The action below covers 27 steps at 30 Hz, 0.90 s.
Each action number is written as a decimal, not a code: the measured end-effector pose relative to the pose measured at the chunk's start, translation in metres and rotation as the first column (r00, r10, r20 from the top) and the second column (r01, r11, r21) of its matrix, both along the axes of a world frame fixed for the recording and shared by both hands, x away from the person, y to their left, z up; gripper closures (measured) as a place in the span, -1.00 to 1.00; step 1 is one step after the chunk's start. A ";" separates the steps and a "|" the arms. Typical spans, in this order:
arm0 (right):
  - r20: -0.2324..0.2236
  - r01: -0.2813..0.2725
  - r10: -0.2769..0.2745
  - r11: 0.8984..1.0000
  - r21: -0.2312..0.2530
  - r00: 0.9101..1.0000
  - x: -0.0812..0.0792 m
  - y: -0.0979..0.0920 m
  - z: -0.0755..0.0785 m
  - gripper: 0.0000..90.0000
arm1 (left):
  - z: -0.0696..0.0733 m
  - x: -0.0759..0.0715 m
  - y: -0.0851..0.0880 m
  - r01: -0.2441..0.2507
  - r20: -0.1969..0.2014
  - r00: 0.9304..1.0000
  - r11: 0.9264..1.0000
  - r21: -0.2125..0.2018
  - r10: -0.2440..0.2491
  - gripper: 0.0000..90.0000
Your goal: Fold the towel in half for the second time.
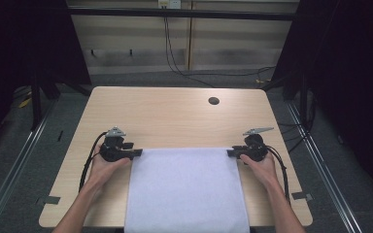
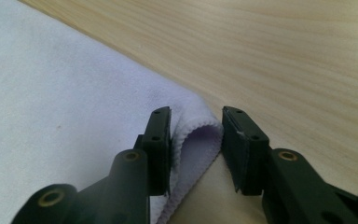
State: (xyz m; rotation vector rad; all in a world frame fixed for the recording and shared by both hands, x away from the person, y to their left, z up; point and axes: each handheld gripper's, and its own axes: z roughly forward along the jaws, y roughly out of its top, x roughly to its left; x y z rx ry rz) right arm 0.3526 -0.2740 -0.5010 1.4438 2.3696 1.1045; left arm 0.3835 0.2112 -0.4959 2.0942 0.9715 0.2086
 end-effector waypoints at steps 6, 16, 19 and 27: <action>0.005 -0.019 0.019 1.000 0.001 1.000 -0.001 0.000 -0.001 0.68 | -0.008 0.002 0.000 0.046 -0.027 0.999 0.999 -0.016 -0.047 0.23; -0.007 -0.009 0.009 0.998 0.054 1.000 0.001 0.000 -0.002 0.87 | -0.007 0.002 0.002 0.054 -0.038 0.998 0.997 -0.048 -0.056 0.87; 0.013 0.002 -0.002 0.997 0.072 1.000 0.002 -0.002 0.002 0.90 | 0.001 0.005 0.007 0.028 -0.024 0.999 0.995 -0.094 -0.030 0.89; 0.108 0.008 -0.020 0.994 0.113 0.994 0.007 -0.006 0.036 0.91 | 0.032 0.016 0.008 0.006 0.048 0.999 0.988 -0.152 0.002 0.90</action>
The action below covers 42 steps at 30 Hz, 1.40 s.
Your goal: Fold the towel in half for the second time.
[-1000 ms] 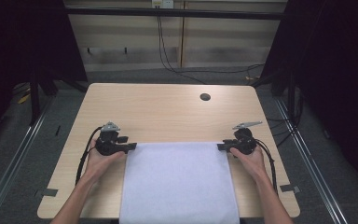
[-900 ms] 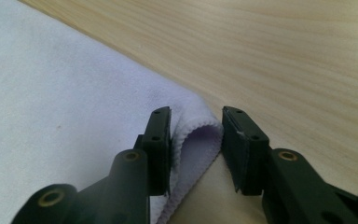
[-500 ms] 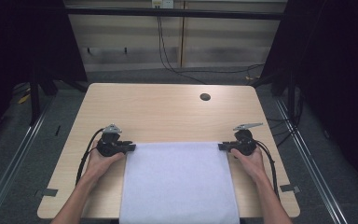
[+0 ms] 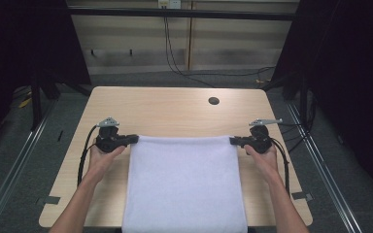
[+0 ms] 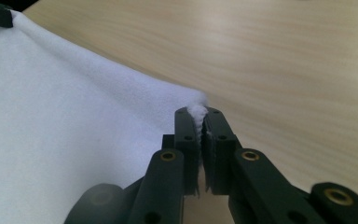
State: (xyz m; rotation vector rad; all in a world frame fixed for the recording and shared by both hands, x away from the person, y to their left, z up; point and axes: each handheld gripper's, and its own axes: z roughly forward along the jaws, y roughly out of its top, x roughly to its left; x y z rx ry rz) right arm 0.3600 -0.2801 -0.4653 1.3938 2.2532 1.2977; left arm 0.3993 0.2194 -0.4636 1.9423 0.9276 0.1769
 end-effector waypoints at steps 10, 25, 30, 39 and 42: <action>0.083 0.027 -0.031 0.999 0.046 0.996 0.017 -0.005 0.047 0.91 | 0.048 0.013 -0.001 -0.015 0.094 0.995 0.998 -0.067 0.021 0.90; 0.136 0.071 -0.078 0.996 0.058 0.988 0.036 -0.012 0.084 0.92 | 0.087 0.035 -0.006 -0.010 0.171 0.985 0.996 -0.090 0.025 0.91; 0.142 0.066 -0.073 0.996 0.057 0.987 0.039 -0.015 0.094 0.92 | 0.086 0.030 -0.009 0.000 0.185 0.983 0.996 -0.092 0.017 0.91; 0.133 0.002 -0.005 1.000 0.028 0.991 0.009 -0.014 0.089 0.92 | 0.073 0.007 0.000 0.025 0.186 0.982 0.995 -0.097 -0.006 0.91; 0.140 -0.018 0.015 1.000 0.015 0.990 -0.008 -0.015 0.087 0.92 | 0.072 -0.007 -0.002 0.035 0.202 0.979 0.997 -0.071 -0.020 0.91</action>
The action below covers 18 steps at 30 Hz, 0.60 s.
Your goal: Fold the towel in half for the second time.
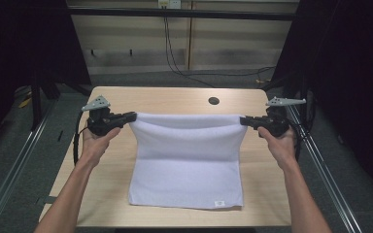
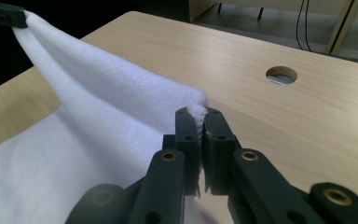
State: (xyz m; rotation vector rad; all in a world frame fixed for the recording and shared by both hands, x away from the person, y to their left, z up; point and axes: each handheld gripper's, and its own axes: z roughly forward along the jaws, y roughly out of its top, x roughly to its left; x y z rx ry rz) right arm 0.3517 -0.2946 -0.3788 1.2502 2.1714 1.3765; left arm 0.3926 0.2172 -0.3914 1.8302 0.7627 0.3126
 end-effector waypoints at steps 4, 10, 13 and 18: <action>0.001 -0.025 0.025 1.000 -0.014 1.000 -0.022 0.001 -0.003 0.92 | -0.001 -0.014 0.001 0.038 0.005 0.999 0.999 0.026 -0.038 0.91; 0.008 -0.061 0.061 0.998 0.002 0.998 -0.050 0.001 -0.009 0.93 | -0.007 -0.039 0.007 0.063 0.003 0.998 0.998 0.014 -0.063 0.91; 0.013 -0.080 0.080 0.997 0.002 0.997 -0.065 0.003 -0.013 0.94 | -0.010 -0.053 0.007 0.076 -0.008 0.997 0.997 0.022 -0.076 0.91; 0.025 -0.095 0.094 0.995 0.016 0.995 -0.083 0.007 -0.018 0.94 | -0.013 -0.068 0.010 0.096 -0.011 0.995 0.995 0.033 -0.096 0.91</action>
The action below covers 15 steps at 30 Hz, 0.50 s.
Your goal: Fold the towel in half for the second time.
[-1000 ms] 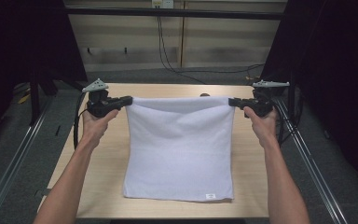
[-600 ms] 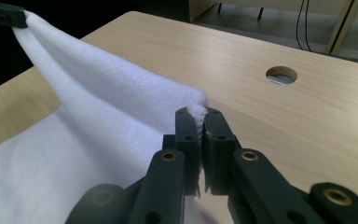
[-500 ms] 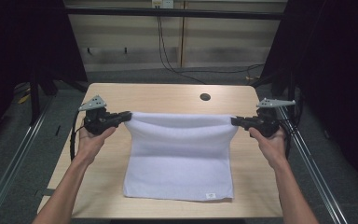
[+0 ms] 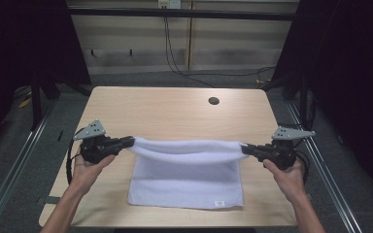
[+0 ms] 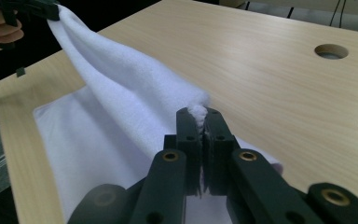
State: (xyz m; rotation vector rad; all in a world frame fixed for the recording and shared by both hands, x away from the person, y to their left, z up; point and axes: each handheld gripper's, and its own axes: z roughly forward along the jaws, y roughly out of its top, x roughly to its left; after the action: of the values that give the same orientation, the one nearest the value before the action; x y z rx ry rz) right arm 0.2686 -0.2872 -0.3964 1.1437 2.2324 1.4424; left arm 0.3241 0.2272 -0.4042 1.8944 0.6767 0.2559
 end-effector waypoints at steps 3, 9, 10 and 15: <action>-0.002 -0.009 0.009 1.000 0.003 1.000 -0.011 0.001 -0.007 0.94 | -0.009 -0.008 0.002 0.004 -0.015 1.000 1.000 0.012 -0.004 0.91; -0.063 -0.024 0.023 1.000 -0.017 0.998 -0.034 0.000 -0.032 0.93 | -0.024 -0.023 0.004 0.027 -0.045 0.999 0.998 0.064 -0.024 0.91; -0.077 -0.032 0.030 0.999 -0.019 0.997 -0.037 0.001 -0.037 0.93 | -0.028 -0.027 0.004 0.035 -0.056 0.998 0.997 0.071 -0.031 0.91; -0.155 -0.065 0.054 0.996 -0.066 0.986 -0.051 0.005 -0.062 0.91 | -0.055 -0.045 0.004 0.076 -0.116 0.991 0.987 0.141 -0.060 0.90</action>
State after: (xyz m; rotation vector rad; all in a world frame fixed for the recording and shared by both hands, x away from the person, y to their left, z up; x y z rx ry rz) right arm 0.2172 -0.2826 -0.4584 1.2126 2.4201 1.3265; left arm 0.2793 0.2308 -0.4595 2.0793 0.6822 0.1603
